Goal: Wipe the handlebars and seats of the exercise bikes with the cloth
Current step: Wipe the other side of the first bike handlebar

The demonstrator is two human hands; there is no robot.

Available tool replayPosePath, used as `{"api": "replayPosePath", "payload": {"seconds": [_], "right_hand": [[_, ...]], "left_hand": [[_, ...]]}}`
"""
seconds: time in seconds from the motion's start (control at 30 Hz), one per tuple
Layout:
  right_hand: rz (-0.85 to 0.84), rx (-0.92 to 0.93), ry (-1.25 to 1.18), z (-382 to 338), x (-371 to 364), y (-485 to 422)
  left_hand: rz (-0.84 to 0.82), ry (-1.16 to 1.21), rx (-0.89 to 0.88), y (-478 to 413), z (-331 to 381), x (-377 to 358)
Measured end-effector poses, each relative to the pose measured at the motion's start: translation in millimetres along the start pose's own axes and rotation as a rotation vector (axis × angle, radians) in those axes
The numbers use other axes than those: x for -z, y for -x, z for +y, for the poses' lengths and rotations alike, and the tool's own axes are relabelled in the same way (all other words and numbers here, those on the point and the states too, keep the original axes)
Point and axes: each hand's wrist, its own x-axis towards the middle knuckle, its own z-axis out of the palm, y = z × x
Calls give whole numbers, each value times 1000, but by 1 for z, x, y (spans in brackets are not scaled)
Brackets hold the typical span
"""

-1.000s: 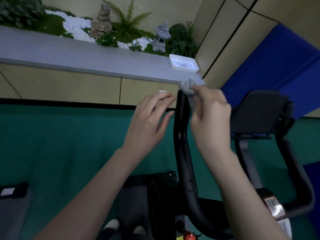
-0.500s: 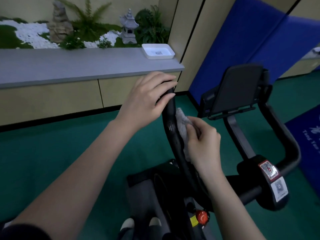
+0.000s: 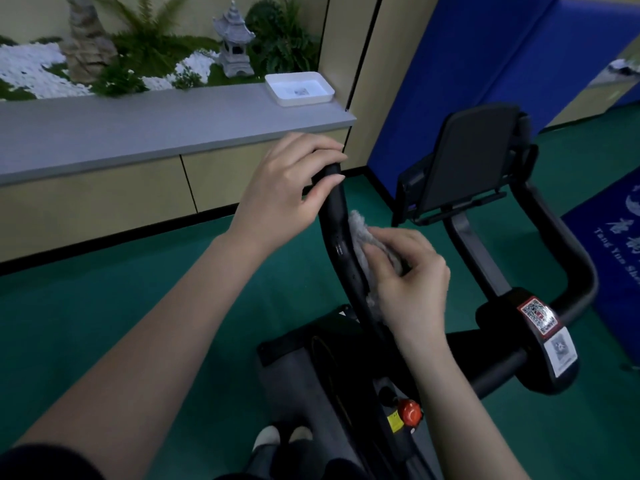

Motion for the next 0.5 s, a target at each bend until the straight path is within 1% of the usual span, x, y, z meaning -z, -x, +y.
{"api": "replayPosePath", "payload": {"seconds": [0.07,0.1,0.2,0.27,0.37,0.43,0.5], "right_hand": [[32,95,6,-9,-11,-5],[14,137,19,-12,-15,-6],[-130,227,63,-11,-13,-3],[-210,225,58,-7,-3,-2],[-203,200,18,-7,0,-11],[-208,245,40,-10,-5,-14],[-289,307,57,-10,-5,-14]], "left_hand": [[3,4,10,0,1,0],[1,4,17,0,1,0],[-9,12,42,0,3,3],[-16,25,62,0,5,4],[-21,37,91,-2,8,6],[-17,38,103,-2,9,6],[-16,43,112,-1,10,7]]}}
